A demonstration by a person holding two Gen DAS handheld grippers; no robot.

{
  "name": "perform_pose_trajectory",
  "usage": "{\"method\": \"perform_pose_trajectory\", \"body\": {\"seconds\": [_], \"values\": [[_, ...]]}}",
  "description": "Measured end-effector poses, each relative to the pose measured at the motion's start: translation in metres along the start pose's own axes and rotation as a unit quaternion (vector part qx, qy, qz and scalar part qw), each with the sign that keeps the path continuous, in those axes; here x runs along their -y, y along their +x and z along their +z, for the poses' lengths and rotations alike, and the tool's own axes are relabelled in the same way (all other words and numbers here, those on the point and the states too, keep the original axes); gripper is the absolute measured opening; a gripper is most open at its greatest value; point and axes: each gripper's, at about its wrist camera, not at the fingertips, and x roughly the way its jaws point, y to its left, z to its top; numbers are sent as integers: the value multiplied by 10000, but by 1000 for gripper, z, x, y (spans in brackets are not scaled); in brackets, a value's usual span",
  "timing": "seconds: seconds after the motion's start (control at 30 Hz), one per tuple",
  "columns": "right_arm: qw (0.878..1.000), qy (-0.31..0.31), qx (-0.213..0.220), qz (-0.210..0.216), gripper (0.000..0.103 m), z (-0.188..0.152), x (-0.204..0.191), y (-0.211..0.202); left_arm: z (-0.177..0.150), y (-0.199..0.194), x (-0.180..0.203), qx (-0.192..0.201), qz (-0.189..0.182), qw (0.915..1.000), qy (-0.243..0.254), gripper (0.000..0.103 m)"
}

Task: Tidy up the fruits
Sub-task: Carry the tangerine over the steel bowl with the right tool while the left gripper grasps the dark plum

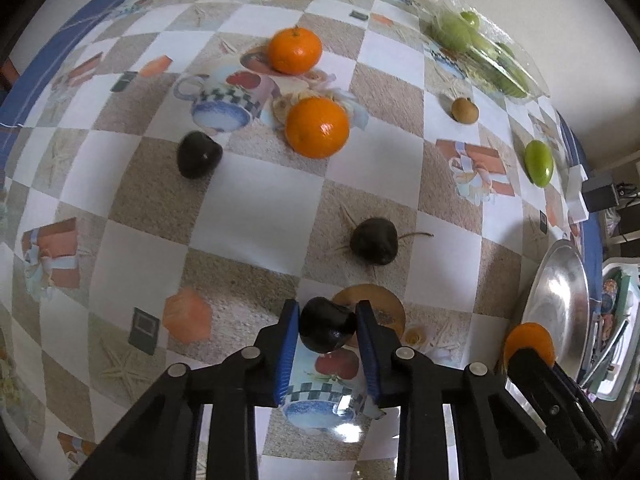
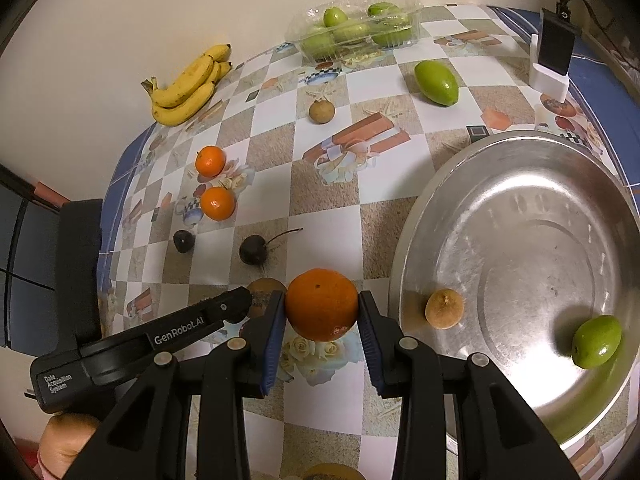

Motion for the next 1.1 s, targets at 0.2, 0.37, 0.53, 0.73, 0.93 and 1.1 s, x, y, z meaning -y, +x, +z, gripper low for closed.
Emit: {"method": "perform_pose_trajectory", "body": {"seconds": [0.2, 0.37, 0.53, 0.73, 0.93, 1.1], "values": [[9999, 68, 66, 88, 37, 2, 3, -5, -1, -23, -4, 319, -19, 9995, -38, 31], [9997, 143, 129, 129, 37, 4, 8, -10, -2, -37, 5, 538, -53, 9985, 28, 31], [9993, 299, 194, 85, 37, 7, 20, -15, -6, -48, 16, 673, -88, 9976, 168, 31], [9976, 636, 246, 110, 37, 10, 45, -23, -10, -46, 36, 675, -120, 9971, 334, 31], [9930, 1107, 386, -110, 37, 11, 81, -35, -18, -44, 62, 663, -171, 9956, 642, 31], [9865, 1538, 463, -318, 37, 9, 114, -43, -29, -44, 92, 667, -252, 9918, 1063, 31]]}}
